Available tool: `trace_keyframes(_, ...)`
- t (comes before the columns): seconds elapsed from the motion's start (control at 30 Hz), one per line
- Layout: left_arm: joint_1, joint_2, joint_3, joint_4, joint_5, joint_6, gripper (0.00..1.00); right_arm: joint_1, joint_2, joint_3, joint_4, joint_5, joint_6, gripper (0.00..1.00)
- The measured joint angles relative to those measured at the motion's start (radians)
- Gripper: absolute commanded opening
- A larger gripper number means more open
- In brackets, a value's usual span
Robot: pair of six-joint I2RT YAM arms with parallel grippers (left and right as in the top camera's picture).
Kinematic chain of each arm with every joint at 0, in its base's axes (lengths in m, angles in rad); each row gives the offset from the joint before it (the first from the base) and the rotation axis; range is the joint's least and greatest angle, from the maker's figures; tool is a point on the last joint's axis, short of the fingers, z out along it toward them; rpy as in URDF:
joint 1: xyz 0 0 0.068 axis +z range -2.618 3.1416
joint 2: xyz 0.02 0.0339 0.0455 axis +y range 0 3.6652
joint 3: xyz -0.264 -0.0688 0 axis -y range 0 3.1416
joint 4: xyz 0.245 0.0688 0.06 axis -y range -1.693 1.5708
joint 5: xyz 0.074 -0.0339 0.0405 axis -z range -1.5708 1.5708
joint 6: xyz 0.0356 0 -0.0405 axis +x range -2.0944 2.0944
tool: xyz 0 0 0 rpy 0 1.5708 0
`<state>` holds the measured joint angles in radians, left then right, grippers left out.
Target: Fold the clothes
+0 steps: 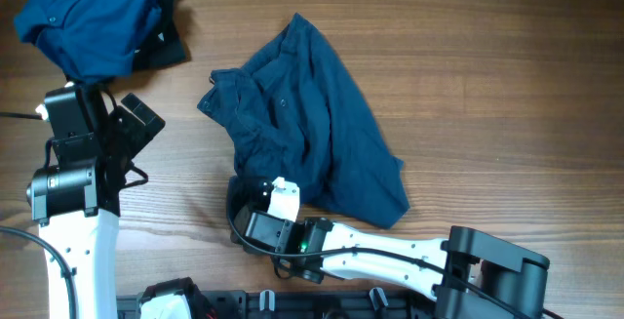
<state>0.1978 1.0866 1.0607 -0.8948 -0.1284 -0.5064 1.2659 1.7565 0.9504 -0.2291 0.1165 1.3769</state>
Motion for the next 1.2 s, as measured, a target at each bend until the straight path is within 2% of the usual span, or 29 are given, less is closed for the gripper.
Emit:
trace_keyframes(0.1,0.0,0.0,0.0,0.0,0.0,0.0,1.0,0.0,0.015,0.0,-0.001,0.008,0.011,0.27)
trace_keyframes(0.23,0.0,0.0,0.0,0.0,0.0,0.0,1.0,0.0,0.032,0.0,-0.001,0.019,0.031,0.05)
trace_keyframes(0.5,0.0,0.0,0.0,0.0,0.0,0.0,1.0,0.0,0.033,0.0,-0.021,0.043,0.048,0.04)
trace_keyframes(0.67,0.0,0.0,0.0,-0.001,0.002,0.0,1.0,0.0,0.012,0.0,-0.132,0.056,0.048,0.04)
trace_keyframes(0.8,0.0,0.0,0.0,-0.019,0.055,0.0,1.0,0.0,-0.13,-0.008,-0.222,0.064,-0.008,0.04)
trace_keyframes(0.93,0.0,0.0,0.0,-0.013,0.176,0.0,1.0,0.0,-0.358,-0.008,-0.333,0.045,-0.092,0.04)
trace_keyframes(0.97,0.0,0.0,0.0,0.0,0.24,0.0,1.0,0.0,-0.447,-0.007,-0.375,0.034,-0.117,0.04)
trace_keyframes(1.2,-0.002,0.026,0.0,0.024,0.397,0.006,1.0,-0.002,-0.727,-0.005,-0.766,0.006,-0.122,0.05)
